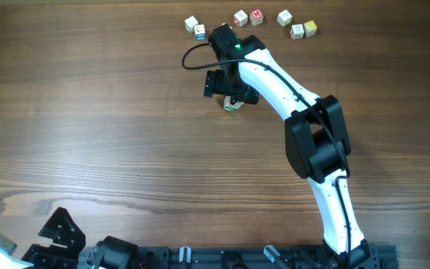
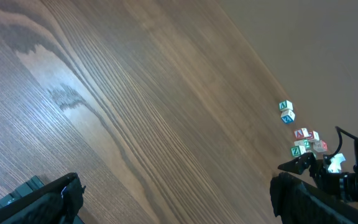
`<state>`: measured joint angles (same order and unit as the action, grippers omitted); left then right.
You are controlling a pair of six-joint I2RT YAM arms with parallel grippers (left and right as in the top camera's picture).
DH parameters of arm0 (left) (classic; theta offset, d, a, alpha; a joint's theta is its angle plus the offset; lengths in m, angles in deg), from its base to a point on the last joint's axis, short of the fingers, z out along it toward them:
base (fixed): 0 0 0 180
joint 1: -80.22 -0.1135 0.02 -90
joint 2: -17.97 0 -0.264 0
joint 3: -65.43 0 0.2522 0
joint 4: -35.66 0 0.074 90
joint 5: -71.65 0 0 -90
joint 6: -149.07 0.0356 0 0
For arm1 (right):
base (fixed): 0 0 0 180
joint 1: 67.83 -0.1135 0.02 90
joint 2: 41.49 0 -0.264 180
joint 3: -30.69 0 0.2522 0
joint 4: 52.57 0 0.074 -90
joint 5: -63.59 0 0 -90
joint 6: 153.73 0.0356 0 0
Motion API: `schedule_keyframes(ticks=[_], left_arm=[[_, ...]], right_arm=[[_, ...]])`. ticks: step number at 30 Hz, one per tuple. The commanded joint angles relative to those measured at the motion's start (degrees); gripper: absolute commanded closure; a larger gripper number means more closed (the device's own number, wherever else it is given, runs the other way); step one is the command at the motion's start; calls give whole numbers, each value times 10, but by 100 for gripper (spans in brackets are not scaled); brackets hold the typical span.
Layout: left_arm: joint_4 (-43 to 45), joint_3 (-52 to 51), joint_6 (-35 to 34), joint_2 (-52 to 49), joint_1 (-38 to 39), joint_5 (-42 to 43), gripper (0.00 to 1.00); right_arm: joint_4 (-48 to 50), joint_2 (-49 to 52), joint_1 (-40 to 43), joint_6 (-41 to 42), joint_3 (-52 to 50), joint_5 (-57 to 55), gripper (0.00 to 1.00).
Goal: Form a tower
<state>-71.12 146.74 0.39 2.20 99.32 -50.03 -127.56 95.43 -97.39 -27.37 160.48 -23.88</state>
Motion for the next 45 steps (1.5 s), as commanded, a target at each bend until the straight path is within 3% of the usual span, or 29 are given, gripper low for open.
schedule_keyframes(ticks=[1,19,27,32,37,45], left_arm=[[1,-2,-5,3,-3,-8,0],[1,-2,-5,3,-4,-8,0],[1,-2,-5,3,-3,-8,0],[1,-2,-5,3,-3,-8,0],[1,-2,-5,3,-3,-8,0],[1,-2,-5,3,-3,-8,0]], right_arm=[[-5,11,2,-11,12,-10,1],[-30,11,-3,-14,51,-10,1],[-41,8,-3,-14,51,-10,24],[-43,7,-3,-14,51,-10,47],[-45,7,-3,-14,51,-10,63],[-43,7,-3,-8,51,-11,66]])
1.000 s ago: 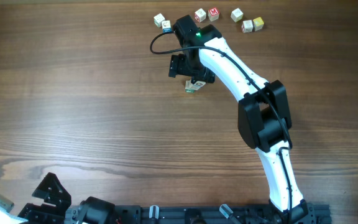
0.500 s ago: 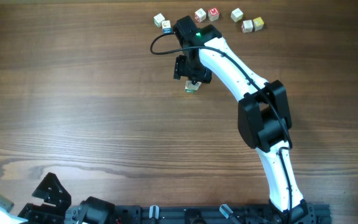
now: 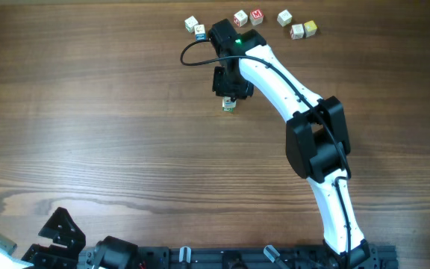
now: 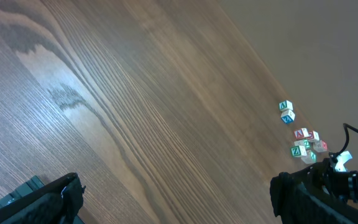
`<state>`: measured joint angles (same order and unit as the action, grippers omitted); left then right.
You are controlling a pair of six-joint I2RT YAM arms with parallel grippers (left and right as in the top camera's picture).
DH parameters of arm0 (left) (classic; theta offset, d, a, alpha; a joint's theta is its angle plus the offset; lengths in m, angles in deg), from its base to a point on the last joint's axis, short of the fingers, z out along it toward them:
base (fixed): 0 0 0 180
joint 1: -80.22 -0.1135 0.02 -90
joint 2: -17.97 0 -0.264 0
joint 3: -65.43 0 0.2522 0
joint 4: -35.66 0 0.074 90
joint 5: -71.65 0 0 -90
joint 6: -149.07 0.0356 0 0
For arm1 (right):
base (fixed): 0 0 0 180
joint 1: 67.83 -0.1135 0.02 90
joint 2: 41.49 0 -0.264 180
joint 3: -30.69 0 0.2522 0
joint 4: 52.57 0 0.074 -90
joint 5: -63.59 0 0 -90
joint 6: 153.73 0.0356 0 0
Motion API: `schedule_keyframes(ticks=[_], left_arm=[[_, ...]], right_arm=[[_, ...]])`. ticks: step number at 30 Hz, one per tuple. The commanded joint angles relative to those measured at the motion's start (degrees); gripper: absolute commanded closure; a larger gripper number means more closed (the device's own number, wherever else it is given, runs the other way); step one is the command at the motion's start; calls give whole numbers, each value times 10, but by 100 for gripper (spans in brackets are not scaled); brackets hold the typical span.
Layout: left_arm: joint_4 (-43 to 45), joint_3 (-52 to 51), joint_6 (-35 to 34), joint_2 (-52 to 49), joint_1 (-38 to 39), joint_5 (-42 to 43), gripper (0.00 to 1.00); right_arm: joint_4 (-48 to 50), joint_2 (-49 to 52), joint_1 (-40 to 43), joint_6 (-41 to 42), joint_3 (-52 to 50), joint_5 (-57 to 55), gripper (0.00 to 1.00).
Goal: Form a tower
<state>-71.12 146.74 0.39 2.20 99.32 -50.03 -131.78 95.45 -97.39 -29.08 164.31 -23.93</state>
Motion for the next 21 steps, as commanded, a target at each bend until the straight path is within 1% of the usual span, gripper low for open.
schedule_keyframes(ticks=[1,2,3,4,7,14,18,21], left_arm=[[1,-2,-5,3,-3,-8,0],[1,-2,-5,3,-3,-8,0],[1,-2,-5,3,-4,-8,0],[1,-2,-5,3,-3,-8,0],[1,-2,-5,3,-3,-8,0],[1,-2,-5,3,-3,-8,0],[1,-2,-5,3,-3,-8,0],[1,-2,-5,3,-3,-8,0]], right_arm=[[-1,7,-3,15,13,-10,64],[0,7,-3,15,13,-10,50],[1,7,-3,15,13,-10,43],[0,7,-3,14,13,-10,38],[0,7,-3,13,13,-10,32],[-21,-2,-3,11,13,-10,32],[-38,-3,-7,-22,13,-5,32],[-44,-3,-18,-40,13,-6,38]])
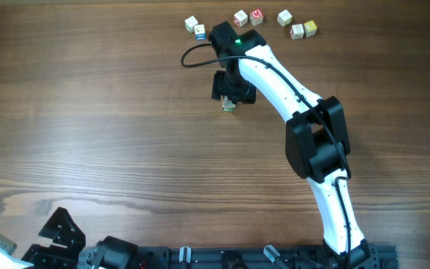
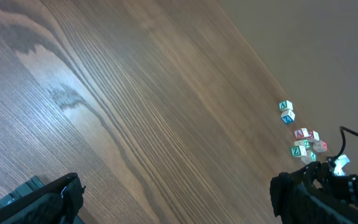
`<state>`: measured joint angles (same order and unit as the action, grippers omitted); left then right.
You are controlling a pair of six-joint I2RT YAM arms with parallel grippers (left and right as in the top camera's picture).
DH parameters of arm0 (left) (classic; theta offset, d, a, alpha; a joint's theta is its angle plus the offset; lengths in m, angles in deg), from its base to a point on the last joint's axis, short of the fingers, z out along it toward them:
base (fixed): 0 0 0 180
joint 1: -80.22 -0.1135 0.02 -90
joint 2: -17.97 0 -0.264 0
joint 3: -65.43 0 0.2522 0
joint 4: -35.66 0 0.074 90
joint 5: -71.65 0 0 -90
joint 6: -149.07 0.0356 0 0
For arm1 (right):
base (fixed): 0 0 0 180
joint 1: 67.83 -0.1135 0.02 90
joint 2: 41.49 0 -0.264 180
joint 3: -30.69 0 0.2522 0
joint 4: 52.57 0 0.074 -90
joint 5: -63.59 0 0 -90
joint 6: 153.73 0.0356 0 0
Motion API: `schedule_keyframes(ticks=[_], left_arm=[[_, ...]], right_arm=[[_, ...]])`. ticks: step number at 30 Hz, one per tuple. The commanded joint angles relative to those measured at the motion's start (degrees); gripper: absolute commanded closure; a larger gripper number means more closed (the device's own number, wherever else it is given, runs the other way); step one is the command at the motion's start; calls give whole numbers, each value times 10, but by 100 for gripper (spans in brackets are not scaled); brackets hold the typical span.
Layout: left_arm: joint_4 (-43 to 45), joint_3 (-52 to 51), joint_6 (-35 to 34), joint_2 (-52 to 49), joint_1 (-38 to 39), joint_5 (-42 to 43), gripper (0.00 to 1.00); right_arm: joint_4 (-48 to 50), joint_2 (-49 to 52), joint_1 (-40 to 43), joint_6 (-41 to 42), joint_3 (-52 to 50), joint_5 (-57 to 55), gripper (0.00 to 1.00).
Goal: Form a tower
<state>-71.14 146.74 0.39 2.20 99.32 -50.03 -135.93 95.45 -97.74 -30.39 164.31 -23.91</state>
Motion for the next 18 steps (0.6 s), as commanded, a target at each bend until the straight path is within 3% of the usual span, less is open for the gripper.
schedule_keyframes(ticks=[1,5,18], left_arm=[[1,-2,-5,3,-3,-8,0],[1,-2,-5,3,-4,-8,0],[1,-2,-5,3,-3,-8,0]], right_arm=[[-2,-3,-18,-33,13,-7,40],[-2,-3,-22,-31,13,-17,46],[0,-3,-22,12,13,-44,51]])
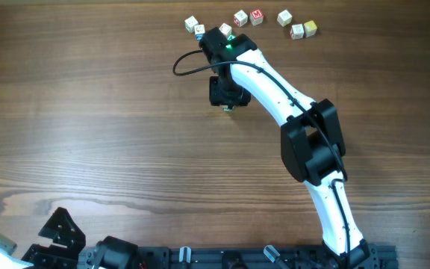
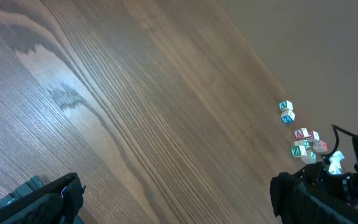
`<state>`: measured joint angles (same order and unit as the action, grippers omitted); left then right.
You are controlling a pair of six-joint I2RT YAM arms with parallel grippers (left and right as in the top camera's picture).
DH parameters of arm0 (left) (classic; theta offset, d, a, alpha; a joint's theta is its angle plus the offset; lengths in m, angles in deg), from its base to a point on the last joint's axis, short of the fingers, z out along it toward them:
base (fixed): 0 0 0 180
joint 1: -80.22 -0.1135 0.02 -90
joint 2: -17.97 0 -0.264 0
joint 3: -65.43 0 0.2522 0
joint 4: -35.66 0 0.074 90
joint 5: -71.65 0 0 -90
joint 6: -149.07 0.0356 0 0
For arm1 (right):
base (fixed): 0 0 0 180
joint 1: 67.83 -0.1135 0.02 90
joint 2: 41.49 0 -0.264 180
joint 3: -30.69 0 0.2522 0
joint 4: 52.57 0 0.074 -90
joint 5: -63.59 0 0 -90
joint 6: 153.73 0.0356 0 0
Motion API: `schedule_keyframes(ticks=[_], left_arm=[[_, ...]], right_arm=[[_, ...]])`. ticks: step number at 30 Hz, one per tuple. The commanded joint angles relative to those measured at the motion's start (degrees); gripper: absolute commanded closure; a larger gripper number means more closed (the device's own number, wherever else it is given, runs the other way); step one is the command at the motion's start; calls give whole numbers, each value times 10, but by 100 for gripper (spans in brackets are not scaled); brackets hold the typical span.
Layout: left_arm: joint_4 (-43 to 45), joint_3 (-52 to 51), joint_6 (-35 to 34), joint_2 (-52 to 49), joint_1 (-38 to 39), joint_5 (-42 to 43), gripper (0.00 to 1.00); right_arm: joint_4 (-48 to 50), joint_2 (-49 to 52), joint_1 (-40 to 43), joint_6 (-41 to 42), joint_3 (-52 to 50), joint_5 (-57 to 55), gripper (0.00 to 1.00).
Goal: Form a tower
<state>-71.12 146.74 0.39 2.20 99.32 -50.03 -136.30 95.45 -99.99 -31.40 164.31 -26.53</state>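
Note:
A small letter block (image 1: 228,109) lies on the wooden table (image 1: 88,112), only its near edge peeking out. My right gripper (image 1: 227,101) hangs straight over it, and the wrist hides the jaws, so whether they grip it is not visible. Several loose letter blocks sit along the far edge: a white pair (image 1: 195,27), one by the arm (image 1: 225,29), a red pair (image 1: 248,16) and others (image 1: 298,26). The left wrist view shows them far off (image 2: 299,150). My left gripper (image 2: 176,196) rests low at the near left, open and holding nothing.
The right arm (image 1: 304,127) reaches diagonally from the near edge to the far middle, with a black cable (image 1: 185,60) looping beside the wrist. The arm bases (image 1: 200,258) line the near edge.
My right gripper has shifted slightly left and toward the near side over the block. A block by the arm at the far edge has come into sight. The left gripper has not moved.
The right gripper stood over the block with its head turned wide across. Later its head looked narrower above the same block and stayed there. Now it sits a little further left. The block has kept nearly the same place, and the left arm stayed parked.

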Motion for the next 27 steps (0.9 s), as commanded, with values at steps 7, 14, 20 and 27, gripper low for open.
schedule_keyframes(ticks=[7,14,20,27], left_arm=[[1,-2,-5,3,-3,-8,0],[1,-2,-5,3,-4,-8,0],[1,-2,-5,3,-3,-8,0],[1,-2,-5,3,-3,-8,0]], right_arm=[[7,-3,1,24,13,-18,55],[10,-3,1,28,13,-18,60],[12,-3,1,38,13,-18,64],[14,-3,1,38,13,-18,67]])
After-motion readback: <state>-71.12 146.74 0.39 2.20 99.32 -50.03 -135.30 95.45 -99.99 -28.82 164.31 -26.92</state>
